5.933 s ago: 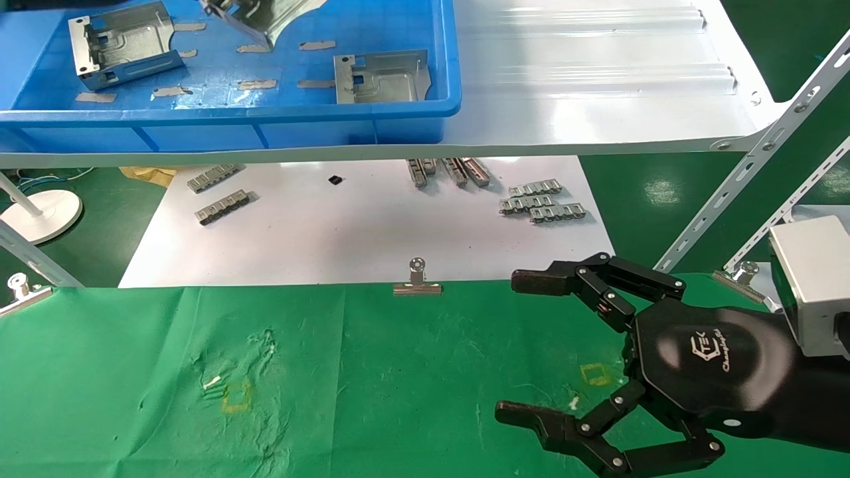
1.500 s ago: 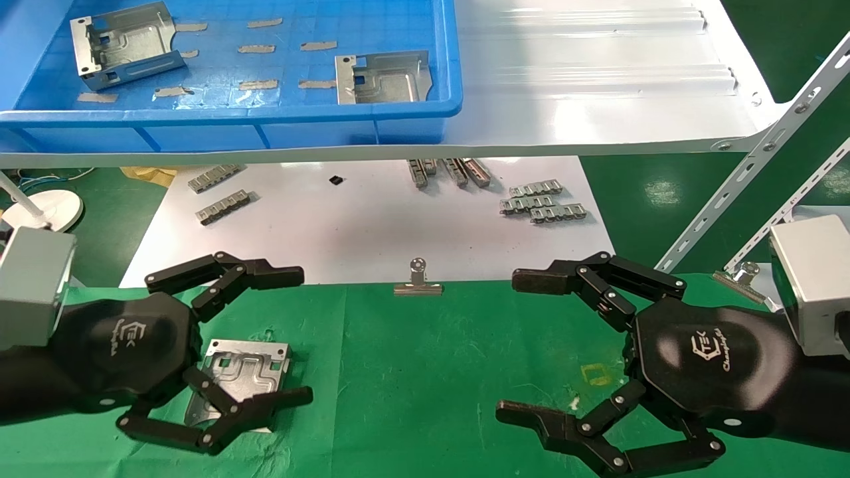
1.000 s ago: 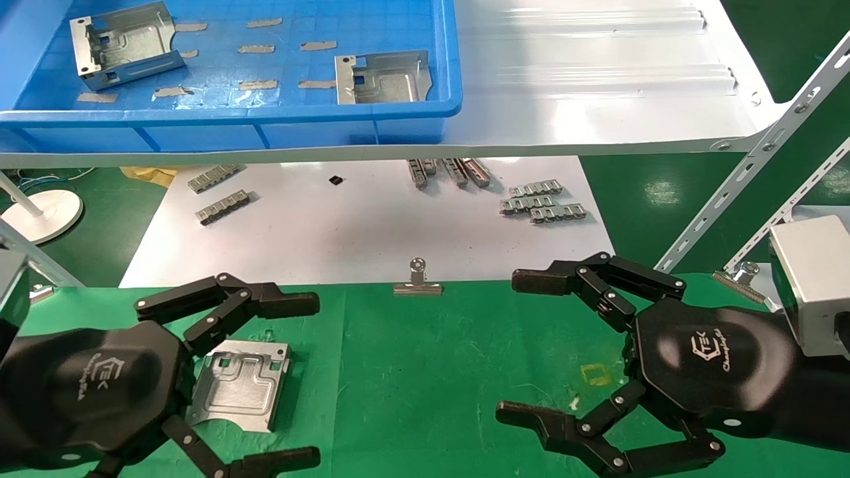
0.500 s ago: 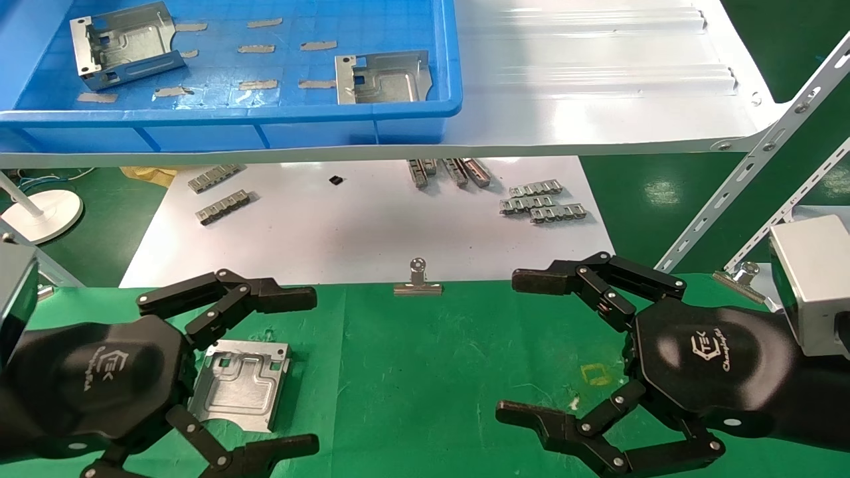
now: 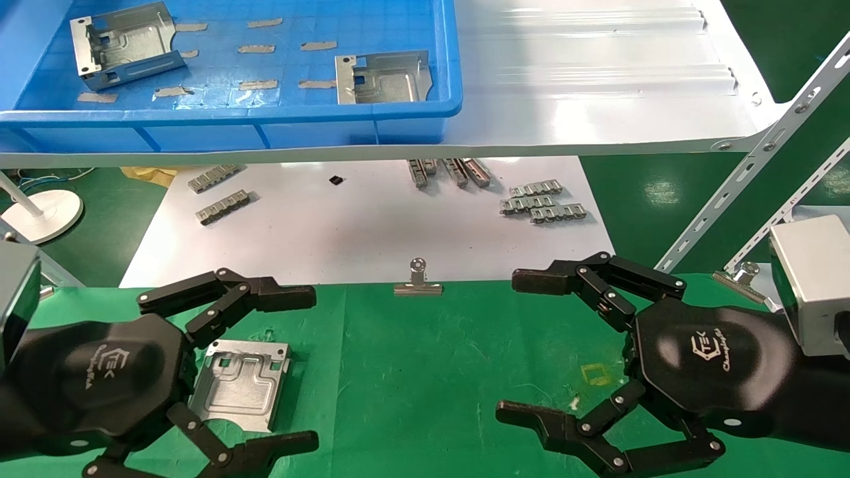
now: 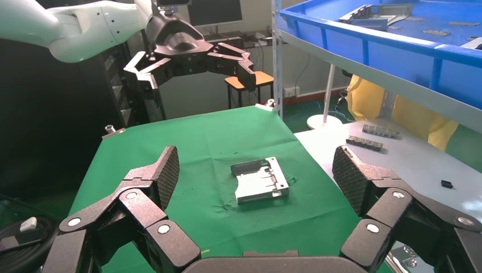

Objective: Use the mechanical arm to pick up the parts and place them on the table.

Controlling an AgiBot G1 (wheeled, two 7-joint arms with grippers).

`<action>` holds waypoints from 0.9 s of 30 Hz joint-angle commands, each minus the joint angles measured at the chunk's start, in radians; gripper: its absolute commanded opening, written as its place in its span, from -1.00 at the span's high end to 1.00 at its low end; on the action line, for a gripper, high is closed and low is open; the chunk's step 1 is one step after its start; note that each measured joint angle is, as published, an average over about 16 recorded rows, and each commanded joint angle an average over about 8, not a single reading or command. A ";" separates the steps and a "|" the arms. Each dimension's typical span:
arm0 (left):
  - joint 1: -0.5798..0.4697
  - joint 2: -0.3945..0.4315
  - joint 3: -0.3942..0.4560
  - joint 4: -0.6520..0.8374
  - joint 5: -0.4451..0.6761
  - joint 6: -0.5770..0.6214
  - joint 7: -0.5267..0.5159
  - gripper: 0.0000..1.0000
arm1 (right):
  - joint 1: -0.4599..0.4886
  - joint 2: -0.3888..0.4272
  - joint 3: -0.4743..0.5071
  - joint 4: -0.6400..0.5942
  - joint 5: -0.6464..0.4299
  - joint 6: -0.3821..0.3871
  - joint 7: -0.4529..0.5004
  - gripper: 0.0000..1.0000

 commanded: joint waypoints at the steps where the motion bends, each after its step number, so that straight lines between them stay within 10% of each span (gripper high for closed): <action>1: 0.000 0.000 0.000 0.001 0.000 0.000 0.000 -1.00 | 0.000 0.000 0.000 0.000 0.000 0.000 0.000 -1.00; 27: -0.002 0.001 0.002 0.004 0.002 0.001 0.002 -1.00 | 0.000 0.000 0.000 0.000 0.000 0.000 0.000 -1.00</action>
